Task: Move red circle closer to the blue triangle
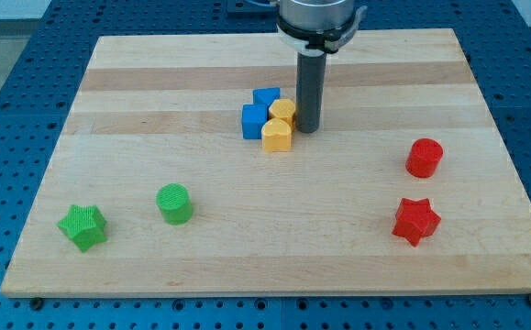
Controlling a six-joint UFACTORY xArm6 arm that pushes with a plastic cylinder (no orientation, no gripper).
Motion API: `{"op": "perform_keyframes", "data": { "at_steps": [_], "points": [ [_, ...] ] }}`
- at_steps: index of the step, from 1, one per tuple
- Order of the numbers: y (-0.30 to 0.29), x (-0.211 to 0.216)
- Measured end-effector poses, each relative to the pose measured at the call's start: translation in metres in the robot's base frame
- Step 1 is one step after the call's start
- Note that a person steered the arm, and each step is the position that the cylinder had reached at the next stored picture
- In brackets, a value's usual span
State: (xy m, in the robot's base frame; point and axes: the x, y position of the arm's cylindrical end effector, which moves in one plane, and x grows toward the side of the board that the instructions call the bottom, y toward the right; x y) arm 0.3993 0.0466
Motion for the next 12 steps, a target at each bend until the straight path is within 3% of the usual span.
{"op": "perform_keyframes", "data": {
  "at_steps": [3, 4, 7, 12],
  "points": [
    [0.172, 0.009],
    [0.184, 0.028],
    [0.167, 0.068],
    [0.041, 0.049]
  ]
}}
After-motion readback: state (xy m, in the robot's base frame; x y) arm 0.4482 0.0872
